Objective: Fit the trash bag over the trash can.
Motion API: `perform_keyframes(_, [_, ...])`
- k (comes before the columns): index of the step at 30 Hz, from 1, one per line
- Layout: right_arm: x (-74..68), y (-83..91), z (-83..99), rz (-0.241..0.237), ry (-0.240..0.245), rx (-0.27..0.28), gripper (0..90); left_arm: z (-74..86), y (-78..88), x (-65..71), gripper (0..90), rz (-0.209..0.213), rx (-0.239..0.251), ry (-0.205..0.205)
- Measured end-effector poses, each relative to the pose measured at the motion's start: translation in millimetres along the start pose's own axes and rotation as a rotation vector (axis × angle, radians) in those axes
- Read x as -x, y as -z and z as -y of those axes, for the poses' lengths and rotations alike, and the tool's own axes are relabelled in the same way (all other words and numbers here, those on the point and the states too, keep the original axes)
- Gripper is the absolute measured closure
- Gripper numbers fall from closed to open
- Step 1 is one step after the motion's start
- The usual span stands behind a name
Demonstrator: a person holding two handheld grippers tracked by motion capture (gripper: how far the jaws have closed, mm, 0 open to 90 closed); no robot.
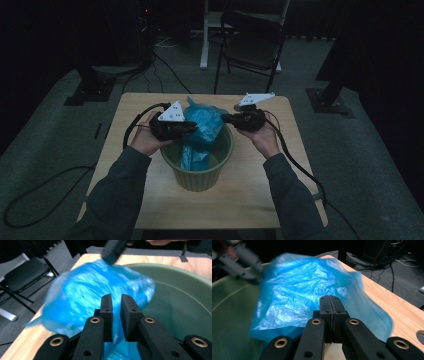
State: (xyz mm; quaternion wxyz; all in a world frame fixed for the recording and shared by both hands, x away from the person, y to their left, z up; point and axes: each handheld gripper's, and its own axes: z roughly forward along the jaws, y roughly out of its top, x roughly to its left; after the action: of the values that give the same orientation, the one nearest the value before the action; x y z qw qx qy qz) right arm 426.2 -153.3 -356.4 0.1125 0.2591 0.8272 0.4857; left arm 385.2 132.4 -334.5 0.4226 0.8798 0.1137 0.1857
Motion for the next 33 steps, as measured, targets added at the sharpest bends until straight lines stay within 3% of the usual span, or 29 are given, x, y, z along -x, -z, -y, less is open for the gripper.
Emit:
perform_keyframes(5, [-9.0,2.7,1.0,-0.033,0.045,-0.004,89.9,-4.2,3.4,-5.9,72.8,-0.043,0.025,0.036])
perform_keyframes(10, [-18.1,2.1,2.2,-0.086,0.075,0.015,89.9,-5.4,-6.9,-10.9,61.7,-0.074,-0.006,0.062])
perform_keyframes(14, [-22.3,1.6,2.2,-0.114,0.101,0.02,89.9,-5.7,-16.4,-13.7,56.0,-0.069,-0.021,0.074])
perform_keyframes(18, [-24.1,2.7,1.1,-0.123,0.109,0.023,89.9,-7.1,-23.5,-13.4,54.5,-0.067,-0.042,0.076])
perform_keyframes(19, [-25.0,3.3,0.4,-0.128,0.115,0.025,90.0,-8.4,-27.9,-11.8,54.5,-0.082,-0.06,0.071])
perform_keyframes(24, [-30.0,4.1,-0.2,-0.153,0.139,0.02,89.9,-9.8,-33.5,-8.1,80.5,-0.098,-0.093,0.045])
perform_keyframes(25, [-30.9,3.5,0.3,-0.153,0.146,0.013,89.9,-10.3,-34.3,-6.4,80.5,-0.096,-0.104,0.035])
perform_keyframes(26, [-32.1,2.7,1.1,-0.158,0.152,0.006,89.8,-10.4,-34.2,-5.8,89.6,-0.094,-0.103,0.027])
perform_keyframes(33, [-34.4,2.1,2.2,-0.171,0.165,-0.003,89.9,-11.8,-29.2,-5.3,89.3,-0.107,-0.078,0.022])
